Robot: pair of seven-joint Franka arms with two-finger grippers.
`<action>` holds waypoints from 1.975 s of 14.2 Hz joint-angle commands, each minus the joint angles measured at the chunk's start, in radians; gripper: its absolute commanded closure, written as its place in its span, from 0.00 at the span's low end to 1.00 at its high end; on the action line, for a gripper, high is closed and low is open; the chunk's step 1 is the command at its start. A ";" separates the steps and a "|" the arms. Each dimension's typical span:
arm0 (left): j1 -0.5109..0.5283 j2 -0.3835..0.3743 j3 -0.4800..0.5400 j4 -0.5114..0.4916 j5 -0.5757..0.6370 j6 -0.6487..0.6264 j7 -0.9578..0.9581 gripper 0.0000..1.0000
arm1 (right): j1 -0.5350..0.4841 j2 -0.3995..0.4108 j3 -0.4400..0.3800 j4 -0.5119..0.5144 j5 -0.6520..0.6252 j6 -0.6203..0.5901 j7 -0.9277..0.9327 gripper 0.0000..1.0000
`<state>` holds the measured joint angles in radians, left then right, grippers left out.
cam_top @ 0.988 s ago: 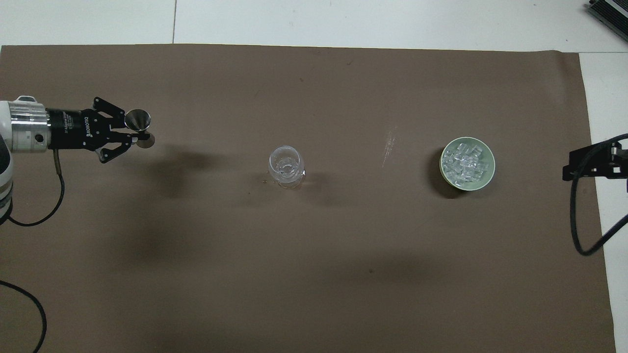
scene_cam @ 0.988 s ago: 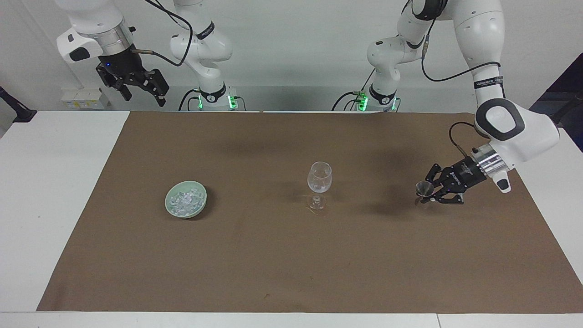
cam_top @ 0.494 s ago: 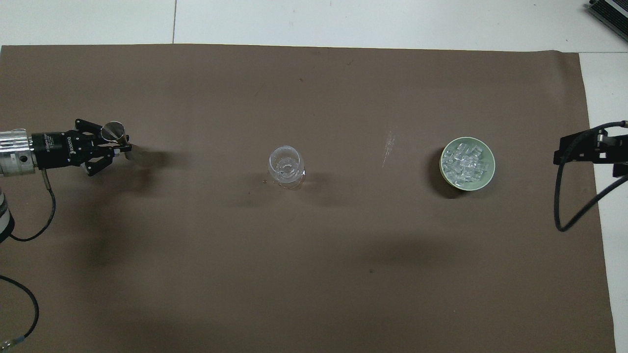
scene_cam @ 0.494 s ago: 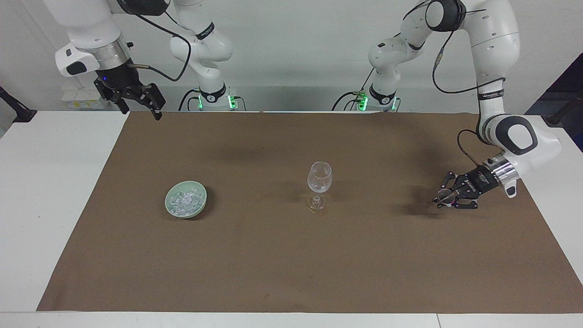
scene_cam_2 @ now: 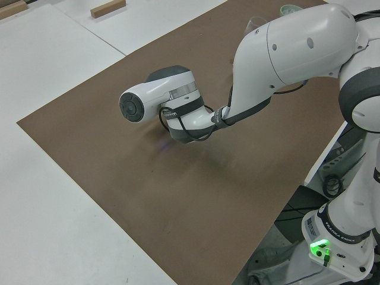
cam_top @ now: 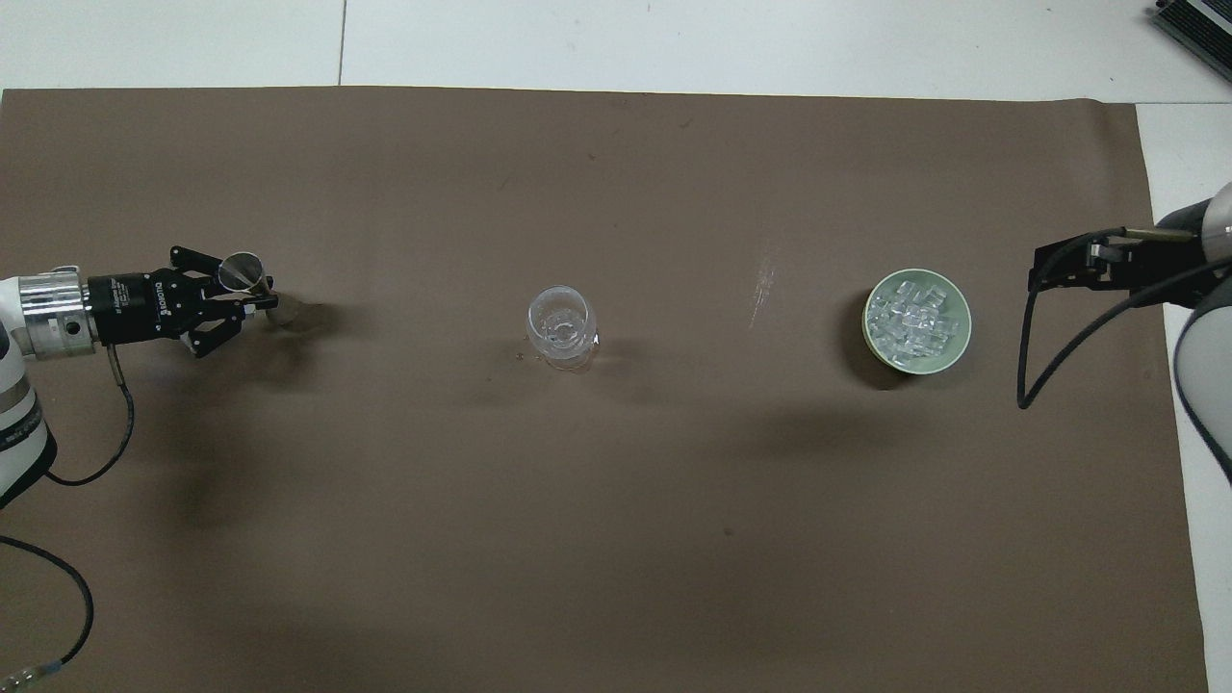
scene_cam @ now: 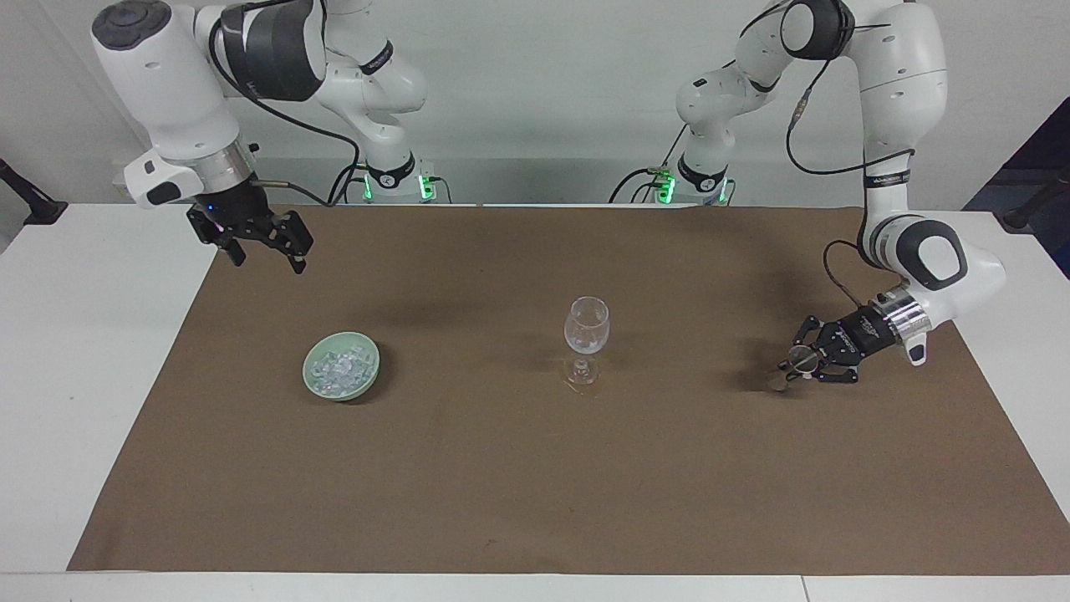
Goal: Pour wine and add ice with both arms
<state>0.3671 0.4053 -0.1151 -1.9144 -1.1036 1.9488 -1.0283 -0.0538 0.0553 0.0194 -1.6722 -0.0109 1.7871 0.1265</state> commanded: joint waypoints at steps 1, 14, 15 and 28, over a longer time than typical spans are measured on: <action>0.012 -0.014 0.002 -0.020 -0.024 -0.016 0.042 1.00 | -0.001 0.032 0.004 -0.081 0.008 0.099 -0.033 0.00; 0.016 -0.011 0.005 -0.049 -0.012 -0.001 0.097 1.00 | 0.037 0.144 0.016 -0.304 0.006 0.426 -0.024 0.00; 0.016 -0.011 0.005 -0.049 -0.012 -0.001 0.097 0.94 | 0.037 0.158 0.016 -0.310 0.006 0.455 -0.024 0.00; 0.018 -0.011 0.006 -0.043 0.019 0.004 0.096 0.00 | 0.058 0.196 0.016 -0.351 0.006 0.600 -0.001 0.33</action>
<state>0.3733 0.4054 -0.1063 -1.9447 -1.0977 1.9517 -0.9426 0.0074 0.2513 0.0307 -2.0134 -0.0108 2.3693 0.1232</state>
